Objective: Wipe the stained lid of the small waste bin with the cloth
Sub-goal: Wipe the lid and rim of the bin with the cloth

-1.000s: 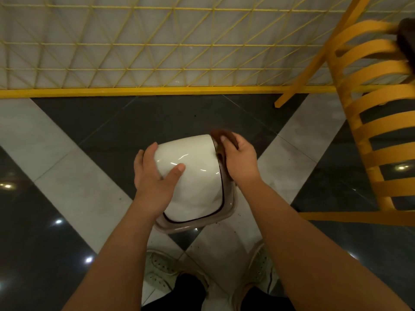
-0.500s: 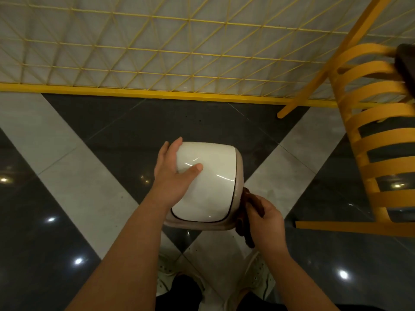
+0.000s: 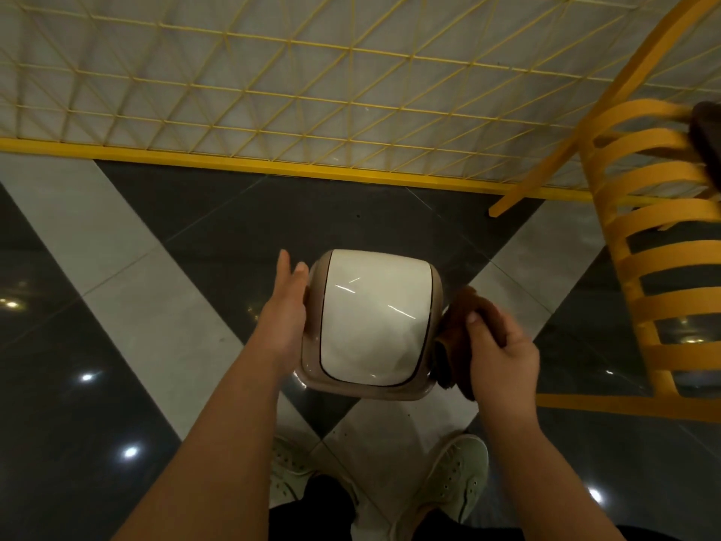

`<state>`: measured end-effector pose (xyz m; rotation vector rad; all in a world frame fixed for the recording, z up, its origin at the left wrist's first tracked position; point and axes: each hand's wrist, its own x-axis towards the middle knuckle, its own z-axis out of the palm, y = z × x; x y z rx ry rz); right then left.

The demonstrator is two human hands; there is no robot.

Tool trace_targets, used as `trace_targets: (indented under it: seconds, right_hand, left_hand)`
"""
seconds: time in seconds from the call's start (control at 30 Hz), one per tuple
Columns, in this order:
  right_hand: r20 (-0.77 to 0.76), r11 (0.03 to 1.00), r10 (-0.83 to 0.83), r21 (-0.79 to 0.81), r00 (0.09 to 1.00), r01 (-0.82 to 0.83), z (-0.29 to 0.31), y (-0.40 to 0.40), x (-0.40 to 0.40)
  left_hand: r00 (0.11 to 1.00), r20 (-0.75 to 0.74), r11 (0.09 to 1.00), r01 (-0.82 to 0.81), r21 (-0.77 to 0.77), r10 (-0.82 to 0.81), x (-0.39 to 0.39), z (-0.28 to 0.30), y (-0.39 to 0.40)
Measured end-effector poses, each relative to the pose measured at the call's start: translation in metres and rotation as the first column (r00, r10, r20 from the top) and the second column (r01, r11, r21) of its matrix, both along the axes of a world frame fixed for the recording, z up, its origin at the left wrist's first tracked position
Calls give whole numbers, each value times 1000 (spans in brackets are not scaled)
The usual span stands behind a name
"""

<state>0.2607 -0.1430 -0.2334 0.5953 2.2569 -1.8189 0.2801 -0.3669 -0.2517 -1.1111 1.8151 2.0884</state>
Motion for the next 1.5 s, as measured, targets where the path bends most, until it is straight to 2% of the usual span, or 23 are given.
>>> trace_targets:
  seconds: [0.17, 0.5, 0.67, 1.5]
  right_hand:
    - [-22, 999, 48, 9, 999, -48, 4, -20, -6]
    - [-22, 996, 63, 69, 998, -61, 2, -28, -5]
    - [-13, 991, 83, 107, 997, -81, 0, -28, -4]
    - [-34, 987, 78, 141, 996, -73, -8, -31, -5]
  left_hand:
    - [998, 45, 989, -50, 136, 45, 13, 2, 4]
    - [997, 20, 972, -74, 221, 71, 20, 2, 13]
    - [996, 43, 981, -86, 172, 79, 17, -4, 16]
    - [999, 33, 981, -38, 191, 32, 15, -5, 16]
